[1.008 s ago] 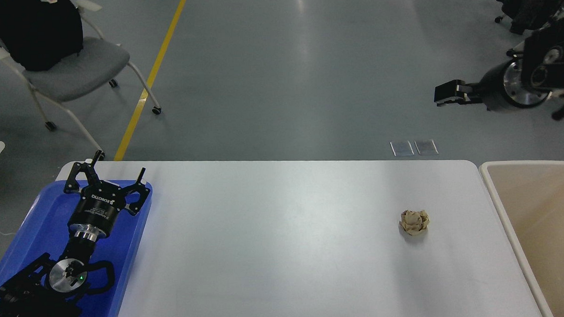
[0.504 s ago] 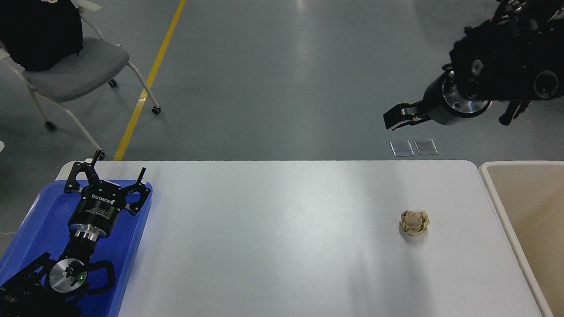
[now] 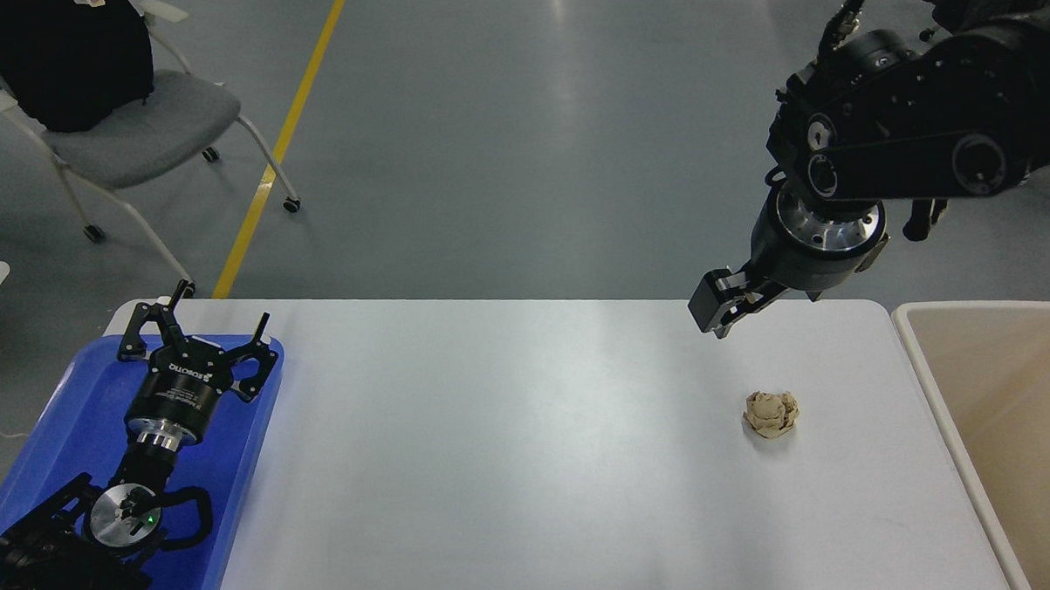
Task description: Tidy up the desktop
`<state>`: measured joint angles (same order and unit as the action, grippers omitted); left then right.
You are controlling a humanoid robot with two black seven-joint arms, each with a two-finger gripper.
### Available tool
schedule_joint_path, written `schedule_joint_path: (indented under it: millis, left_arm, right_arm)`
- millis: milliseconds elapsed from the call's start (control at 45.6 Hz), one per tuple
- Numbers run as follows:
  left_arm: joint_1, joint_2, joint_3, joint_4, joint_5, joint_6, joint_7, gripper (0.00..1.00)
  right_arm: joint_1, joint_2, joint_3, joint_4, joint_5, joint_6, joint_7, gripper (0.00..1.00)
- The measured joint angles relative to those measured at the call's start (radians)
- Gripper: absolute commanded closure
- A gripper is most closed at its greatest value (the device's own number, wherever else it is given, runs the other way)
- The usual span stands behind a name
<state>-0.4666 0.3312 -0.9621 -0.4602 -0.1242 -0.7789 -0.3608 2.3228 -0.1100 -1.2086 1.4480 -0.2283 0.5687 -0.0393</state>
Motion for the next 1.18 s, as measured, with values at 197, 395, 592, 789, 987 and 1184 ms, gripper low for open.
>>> schedule_joint_path:
  millis: [197, 395, 592, 789, 987, 1184]
  left_arm:
    - [0.001, 0.0, -0.001, 0.0, 0.0, 0.0, 0.0, 0.01]
    - [0.002, 0.0, -0.002, 0.0, 0.0, 0.0, 0.0, 0.01]
    - [0.002, 0.0, -0.001, 0.0, 0.0, -0.001, 0.0, 0.01]
    - [0.002, 0.0, -0.001, 0.0, 0.0, -0.001, -0.001, 0.01]
    - [0.002, 0.0, -0.001, 0.0, 0.0, 0.0, -0.001, 0.01]
    - [0.002, 0.0, -0.001, 0.0, 0.0, 0.0, -0.001, 0.01]
  right_arm:
    - [0.052, -0.03, 0.0, 0.013, 0.005, 0.127, 0.0, 0.0]
    - [0.09, -0.081, -0.047, 0.031, 0.032, 0.182, -0.001, 0.0]
    - [0.112, -0.11, -0.105, 0.05, 0.121, 0.204, -0.006, 0.0]
    - [0.123, -0.12, -0.141, 0.068, 0.194, 0.211, -0.008, 0.0]
    - [0.128, -0.123, -0.156, 0.078, 0.228, 0.215, -0.004, 0.0]
    - [0.13, -0.124, -0.163, 0.081, 0.239, 0.216, -0.002, 0.0]
